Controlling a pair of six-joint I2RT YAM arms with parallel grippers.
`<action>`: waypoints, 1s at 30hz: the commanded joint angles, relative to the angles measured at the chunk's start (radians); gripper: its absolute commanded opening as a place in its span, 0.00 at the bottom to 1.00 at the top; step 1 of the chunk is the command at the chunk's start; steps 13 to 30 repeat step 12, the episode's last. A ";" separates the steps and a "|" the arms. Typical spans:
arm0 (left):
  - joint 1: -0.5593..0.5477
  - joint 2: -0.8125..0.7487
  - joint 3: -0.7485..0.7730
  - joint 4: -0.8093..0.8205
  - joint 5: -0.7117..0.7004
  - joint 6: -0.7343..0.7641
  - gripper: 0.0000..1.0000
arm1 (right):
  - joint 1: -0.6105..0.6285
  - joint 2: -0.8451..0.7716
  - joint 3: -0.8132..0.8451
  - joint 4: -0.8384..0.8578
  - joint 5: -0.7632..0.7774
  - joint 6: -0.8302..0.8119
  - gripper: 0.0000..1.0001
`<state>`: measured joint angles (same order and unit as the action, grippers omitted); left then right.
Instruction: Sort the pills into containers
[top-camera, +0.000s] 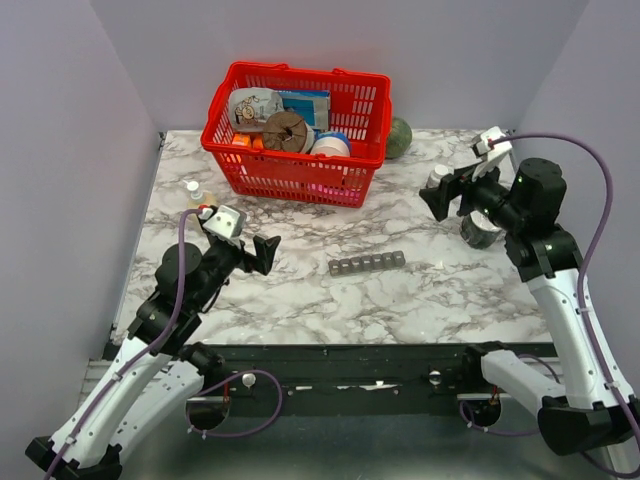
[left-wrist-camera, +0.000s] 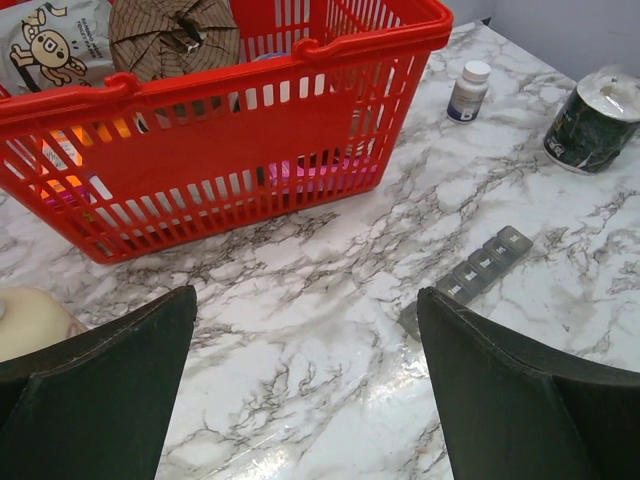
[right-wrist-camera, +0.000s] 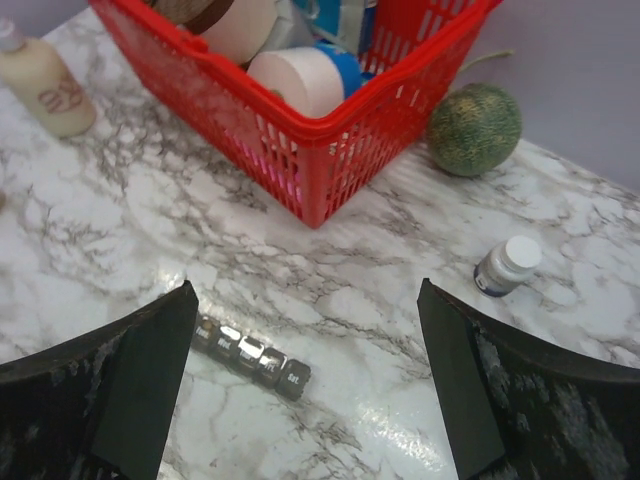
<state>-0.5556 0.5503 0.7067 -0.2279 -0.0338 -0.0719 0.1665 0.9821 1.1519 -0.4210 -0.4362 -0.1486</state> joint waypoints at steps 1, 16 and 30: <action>0.006 -0.003 0.034 -0.030 -0.017 0.007 0.99 | -0.002 -0.042 0.045 0.027 0.204 0.147 1.00; 0.006 -0.006 0.034 -0.053 -0.018 0.034 0.99 | -0.013 -0.048 0.042 0.014 0.128 0.095 1.00; 0.006 -0.006 0.034 -0.053 -0.018 0.034 0.99 | -0.013 -0.048 0.042 0.014 0.128 0.095 1.00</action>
